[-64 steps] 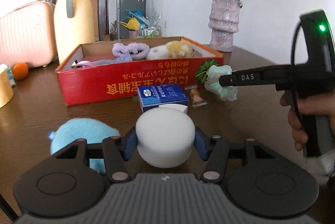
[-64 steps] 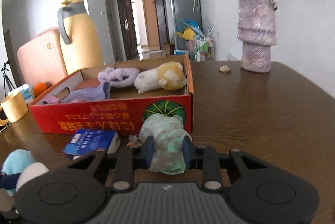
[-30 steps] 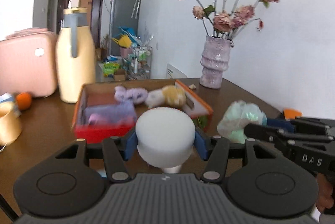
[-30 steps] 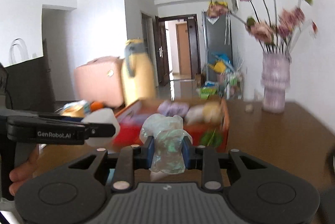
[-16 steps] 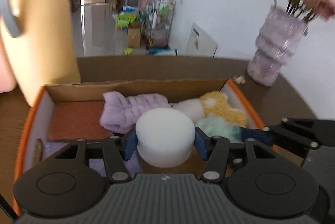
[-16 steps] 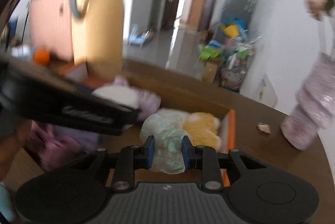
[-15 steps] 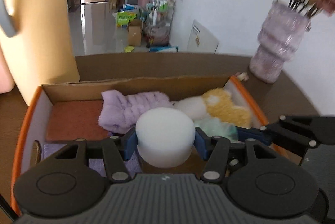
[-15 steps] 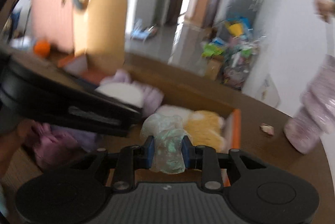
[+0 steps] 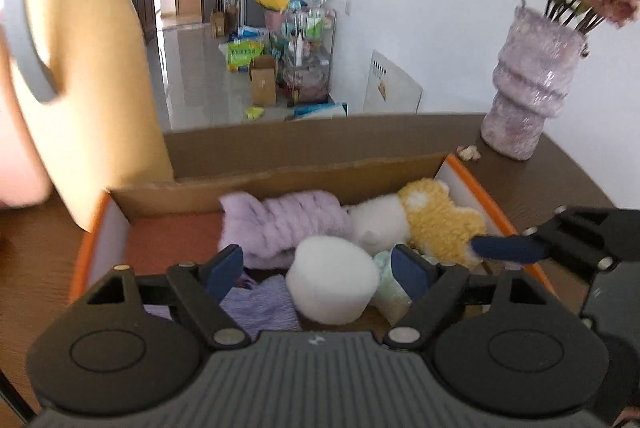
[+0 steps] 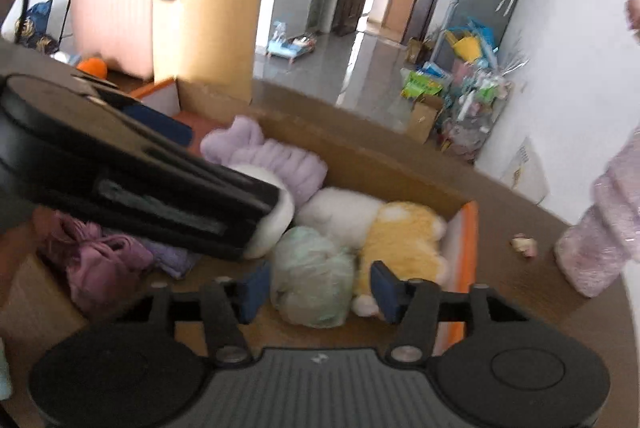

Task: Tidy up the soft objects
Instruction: 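Withdraw both grippers from the box back over the table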

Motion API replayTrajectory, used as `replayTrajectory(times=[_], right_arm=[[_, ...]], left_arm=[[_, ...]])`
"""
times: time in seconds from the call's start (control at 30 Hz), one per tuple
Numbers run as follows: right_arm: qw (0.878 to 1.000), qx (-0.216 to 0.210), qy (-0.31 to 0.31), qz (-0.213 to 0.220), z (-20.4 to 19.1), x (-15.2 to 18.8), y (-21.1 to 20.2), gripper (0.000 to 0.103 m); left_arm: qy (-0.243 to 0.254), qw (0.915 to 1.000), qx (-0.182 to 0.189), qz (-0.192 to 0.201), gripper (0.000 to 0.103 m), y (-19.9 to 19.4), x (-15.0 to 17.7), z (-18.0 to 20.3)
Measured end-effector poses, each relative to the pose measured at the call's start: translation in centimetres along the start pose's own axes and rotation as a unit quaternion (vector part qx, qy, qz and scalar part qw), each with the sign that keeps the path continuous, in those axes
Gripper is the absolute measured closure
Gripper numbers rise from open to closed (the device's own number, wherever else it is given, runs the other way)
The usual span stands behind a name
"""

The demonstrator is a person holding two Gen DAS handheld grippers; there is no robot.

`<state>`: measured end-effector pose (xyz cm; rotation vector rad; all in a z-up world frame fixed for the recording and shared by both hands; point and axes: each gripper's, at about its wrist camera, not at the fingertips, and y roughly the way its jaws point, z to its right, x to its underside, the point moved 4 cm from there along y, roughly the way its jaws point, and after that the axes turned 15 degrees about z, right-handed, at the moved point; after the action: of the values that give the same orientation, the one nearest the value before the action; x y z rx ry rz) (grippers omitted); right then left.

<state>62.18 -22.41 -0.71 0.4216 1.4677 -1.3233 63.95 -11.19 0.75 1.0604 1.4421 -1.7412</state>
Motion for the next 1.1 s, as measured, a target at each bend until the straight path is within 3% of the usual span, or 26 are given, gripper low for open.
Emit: replayTrajectory(times=[0.37,0.6,0.83,0.97,1.1], right_arm=[[0.996,0.055,0.016,0.075,2.2,-5.2,-15.1,0.037],[0.988,0.071,0.048,0.129,0.6,-4.7,-22.8,0.035],[0.966,0.077,0.117,0.216,-4.6,2.7,-30.1,0.028],[0.962,0.070,0.135,0.228,-9.6,8.5,-33.2,0.026],[0.962,0.069,0.152,0.216,-13.9,13.5,-35.2,0.025]], left_arm=[[0.029,0.9967,-0.025,0.072,0.018,-13.2,-4.6,-1.1],[0.032,0.9896,-0.036,0.136,0.018,-22.4,-3.6,-1.3],[0.035,0.9705,-0.047,0.234,0.016,-33.1,5.3,-1.1],[0.048,0.9696,-0.047,0.235,0.015,-37.2,11.5,-0.3],[0.072,0.9741,-0.050,0.209,0.015,-39.8,17.0,0.2]])
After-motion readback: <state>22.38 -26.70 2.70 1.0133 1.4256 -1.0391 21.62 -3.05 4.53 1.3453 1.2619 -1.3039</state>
